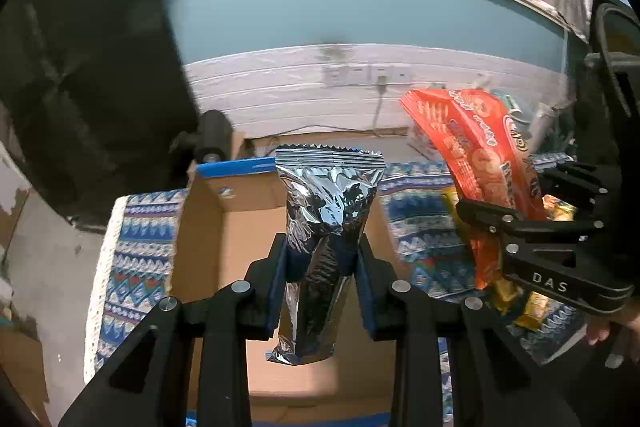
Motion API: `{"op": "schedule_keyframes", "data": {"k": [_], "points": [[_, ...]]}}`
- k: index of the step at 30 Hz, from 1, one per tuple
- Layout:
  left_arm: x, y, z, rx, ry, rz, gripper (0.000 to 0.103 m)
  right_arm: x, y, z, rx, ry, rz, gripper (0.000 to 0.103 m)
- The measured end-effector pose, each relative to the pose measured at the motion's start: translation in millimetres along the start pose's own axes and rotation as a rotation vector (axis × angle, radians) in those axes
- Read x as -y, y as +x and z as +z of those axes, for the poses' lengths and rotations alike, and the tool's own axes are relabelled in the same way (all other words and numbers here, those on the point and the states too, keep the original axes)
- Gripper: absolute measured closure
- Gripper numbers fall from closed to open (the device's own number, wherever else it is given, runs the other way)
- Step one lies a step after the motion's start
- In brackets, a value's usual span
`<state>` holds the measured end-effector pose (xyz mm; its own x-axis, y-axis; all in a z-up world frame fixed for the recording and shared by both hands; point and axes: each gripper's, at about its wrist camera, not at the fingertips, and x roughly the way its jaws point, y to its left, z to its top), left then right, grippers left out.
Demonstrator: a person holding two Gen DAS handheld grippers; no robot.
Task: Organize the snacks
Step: 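Lift both held snacks and carry them over the cardboard box, then open the left tool dropping the silver bar while the right tool drops the orange packet into the box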
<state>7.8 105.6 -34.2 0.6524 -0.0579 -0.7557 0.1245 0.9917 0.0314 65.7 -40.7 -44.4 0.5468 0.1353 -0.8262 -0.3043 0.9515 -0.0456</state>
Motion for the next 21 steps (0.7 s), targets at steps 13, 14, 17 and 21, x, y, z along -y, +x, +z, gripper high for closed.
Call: {"op": "schedule_keyframes", "data": {"k": [13, 14, 17, 21], "points": [[-53.7, 27.4, -16.6, -0.072, -0.080, 0.098, 0.072, -53.4, 45.6, 20.2, -0.061, -0.068, 0.078, 0.058], [-56.1, 29.5, -17.9, -0.079, -0.081, 0.103, 0.072, -56.2, 47.1, 19.6, -0.066, -0.072, 0.082, 0.058], [-62.8, 39.2, -23.3, -0.112, -0.091, 0.109, 0.071, -60.9, 53.4, 21.7, -0.082, -0.081, 0.087, 0.058], [-69.8, 50.8, -28.1, -0.164, -0.109, 0.119, 0.071, -65.2, 58.8, 24.8, -0.094, -0.076, 0.100, 0.058]]}}
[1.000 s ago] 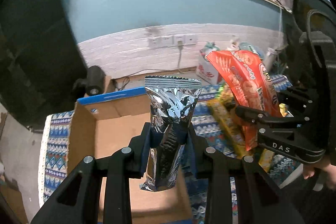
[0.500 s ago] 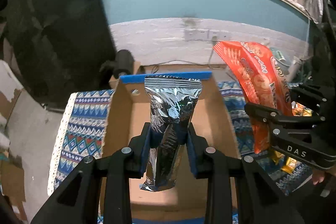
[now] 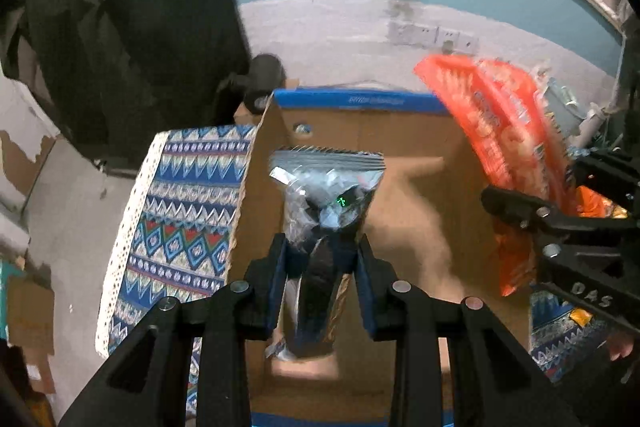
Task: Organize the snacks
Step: 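Open the left tool dropping the silver bar while the right tool drops the orange packet into the box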
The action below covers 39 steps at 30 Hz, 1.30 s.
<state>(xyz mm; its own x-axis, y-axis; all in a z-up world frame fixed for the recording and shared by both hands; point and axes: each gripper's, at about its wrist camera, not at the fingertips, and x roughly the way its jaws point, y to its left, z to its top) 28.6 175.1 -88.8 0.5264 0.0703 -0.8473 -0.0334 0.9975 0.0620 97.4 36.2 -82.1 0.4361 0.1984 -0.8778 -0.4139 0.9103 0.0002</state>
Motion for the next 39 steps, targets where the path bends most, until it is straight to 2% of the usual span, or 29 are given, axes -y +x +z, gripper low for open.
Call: {"op": "schedule_keyframes", "data": {"k": [4, 8, 9, 18, 20, 26, 39], "points": [[-6.0, 7.1, -1.9, -0.037, -0.014, 0.027, 0.062, -4.3, 7.3, 1.1, -0.019, -0.017, 0.016, 0.058], [-6.3, 1.2, -2.1, -0.018, -0.001, 0.059, 0.045, -8.2, 11.7, -0.5, -0.030, -0.036, 0.026, 0.058], [-6.6, -0.5, -1.9, -0.011, 0.001, 0.062, 0.043, -8.9, 12.5, -0.6, -0.031, -0.039, 0.029, 0.058], [-9.0, -7.0, 0.0, 0.009, 0.007, 0.062, 0.039, -13.9, 18.9, -4.0, -0.059, -0.051, 0.060, 0.052], [-9.5, -7.5, 0.0, 0.009, 0.005, 0.058, 0.039, -12.5, 18.3, -4.5, -0.059, -0.046, 0.053, 0.043], [-4.9, -12.4, 2.9, 0.020, 0.006, 0.045, 0.038, -5.3, 7.1, -4.5, -0.029, -0.036, 0.035, 0.032], [35.3, -20.2, 6.2, 0.026, 0.065, -0.009, 0.035, 34.3, -22.6, -23.5, -0.004, 0.010, -0.025, 0.025]]}}
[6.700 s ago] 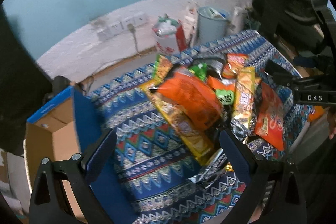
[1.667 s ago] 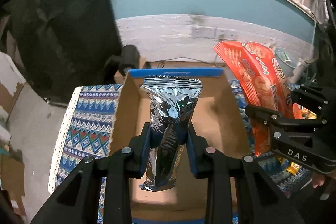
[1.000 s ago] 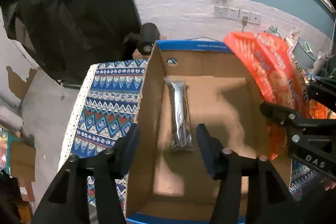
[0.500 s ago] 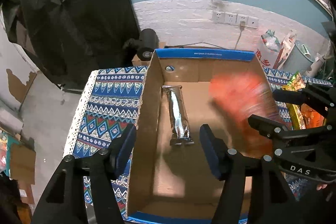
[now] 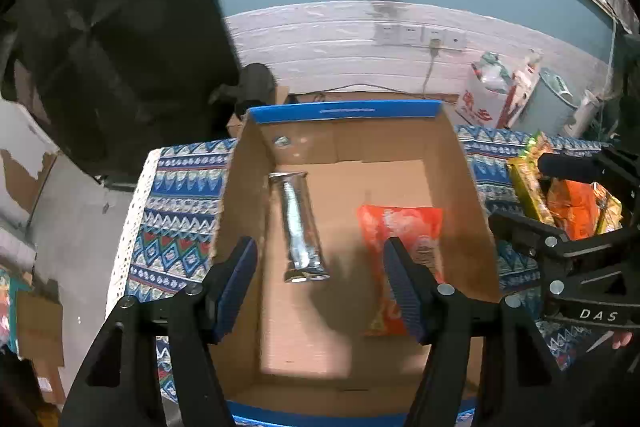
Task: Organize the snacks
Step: 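Open the left tool dropping the silver bar while the right tool drops the orange packet into the box, then move both tools back to the snack pile and grasp the orange chip bag with the right tool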
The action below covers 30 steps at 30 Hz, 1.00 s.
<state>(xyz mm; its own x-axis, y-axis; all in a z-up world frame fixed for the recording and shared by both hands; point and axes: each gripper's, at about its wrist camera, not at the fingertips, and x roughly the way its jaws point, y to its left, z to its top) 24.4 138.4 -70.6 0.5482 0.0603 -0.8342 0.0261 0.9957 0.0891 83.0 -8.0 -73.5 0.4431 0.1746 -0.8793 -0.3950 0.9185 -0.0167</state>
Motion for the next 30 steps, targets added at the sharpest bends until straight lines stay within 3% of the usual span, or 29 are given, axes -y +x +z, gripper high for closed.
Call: {"op": "schedule_keyframes", "data": {"k": [20, 30], "points": [[104.6, -13.2, 13.0, 0.006, 0.164, -0.094, 0.031, 100.5, -41.9, -69.6, -0.011, 0.146, -0.117, 0.023], [152.4, -4.2, 16.7, -0.031, 0.230, -0.116, 0.031, 142.9, -48.1, -102.3, -0.048, 0.201, -0.146, 0.023]]}}
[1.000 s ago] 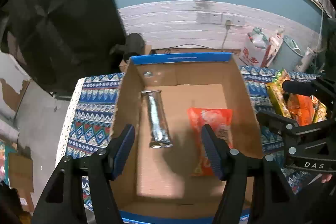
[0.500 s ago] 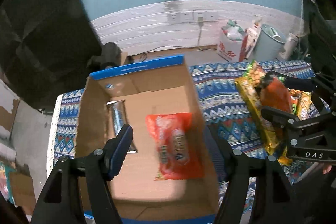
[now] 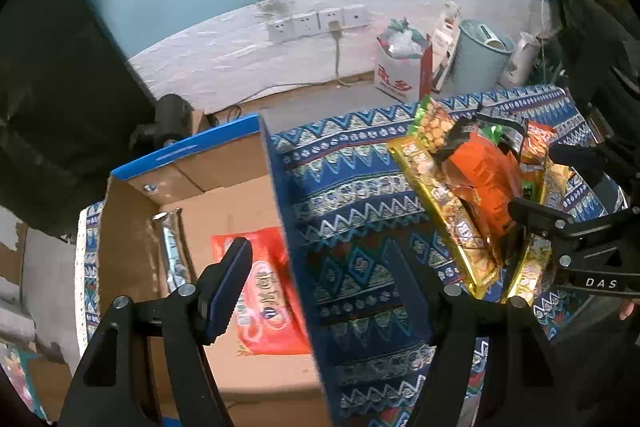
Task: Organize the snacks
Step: 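Move both tools back to the snack pile and grasp the orange chip bag with the right tool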
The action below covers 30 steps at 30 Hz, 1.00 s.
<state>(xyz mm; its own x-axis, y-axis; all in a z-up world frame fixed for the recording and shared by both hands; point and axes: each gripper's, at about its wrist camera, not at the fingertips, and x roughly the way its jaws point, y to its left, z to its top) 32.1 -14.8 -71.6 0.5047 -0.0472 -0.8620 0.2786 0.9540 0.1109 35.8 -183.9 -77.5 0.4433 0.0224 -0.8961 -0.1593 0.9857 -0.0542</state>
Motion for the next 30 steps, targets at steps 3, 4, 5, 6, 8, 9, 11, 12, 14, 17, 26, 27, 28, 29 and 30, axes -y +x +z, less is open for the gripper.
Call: {"op": "schedule_keyframes", "data": {"k": [3, 4, 5, 6, 8, 9, 11, 12, 14, 17, 26, 27, 28, 29, 30], "points": [[10.6, 7.1, 3.6, -0.014, 0.010, -0.006, 0.031, 11.9, 5.4, -3.4, -0.031, 0.016, 0.011, 0.022], [13.5, 9.5, 4.4, -0.019, 0.014, -0.008, 0.031, 15.7, 7.5, -4.7, -0.045, 0.017, 0.015, 0.022], [17.1, 13.1, 5.3, -0.026, 0.021, -0.007, 0.031, 20.5, 11.1, -5.2, -0.064, 0.014, 0.017, 0.022], [20.4, 17.1, 6.4, -0.036, 0.028, -0.005, 0.031, 23.0, 12.2, -6.3, -0.074, 0.012, 0.018, 0.022], [25.5, 23.5, 7.8, -0.049, 0.040, -0.005, 0.031, 31.7, 19.5, -6.4, -0.109, 0.000, 0.016, 0.022], [28.1, 27.1, 8.5, -0.055, 0.045, -0.007, 0.031, 33.8, 21.3, -7.1, -0.116, -0.003, 0.016, 0.022], [32.0, 33.4, 8.6, -0.068, 0.049, -0.014, 0.031, 41.7, 29.2, -6.1, -0.144, -0.001, 0.031, 0.022], [33.9, 37.5, 8.6, -0.078, 0.048, -0.020, 0.031, 44.8, 32.9, -6.2, -0.156, 0.002, 0.046, 0.022], [37.2, 43.3, 8.7, -0.096, 0.043, -0.031, 0.031, 49.7, 40.2, -7.0, -0.174, 0.005, 0.067, 0.022], [43.3, 53.7, 8.7, -0.126, 0.040, -0.053, 0.031, 53.9, 53.5, -7.2, -0.197, 0.008, 0.098, 0.022], [59.1, 82.1, 11.9, -0.164, 0.063, -0.066, 0.031, 54.4, 81.4, -10.6, -0.194, -0.004, 0.171, 0.022], [59.9, 84.8, 11.9, -0.169, 0.064, -0.066, 0.031, 54.0, 83.9, -10.6, -0.193, -0.001, 0.179, 0.022], [61.3, 88.7, 12.2, -0.177, 0.066, -0.062, 0.031, 53.7, 86.1, -10.9, -0.191, 0.004, 0.184, 0.022], [62.6, 91.3, 12.5, -0.181, 0.067, -0.059, 0.031, 53.4, 88.9, -11.1, -0.190, 0.007, 0.190, 0.022], [63.6, 94.0, 12.7, -0.185, 0.068, -0.057, 0.031, 52.8, 91.4, -11.0, -0.189, 0.007, 0.194, 0.022]]}}
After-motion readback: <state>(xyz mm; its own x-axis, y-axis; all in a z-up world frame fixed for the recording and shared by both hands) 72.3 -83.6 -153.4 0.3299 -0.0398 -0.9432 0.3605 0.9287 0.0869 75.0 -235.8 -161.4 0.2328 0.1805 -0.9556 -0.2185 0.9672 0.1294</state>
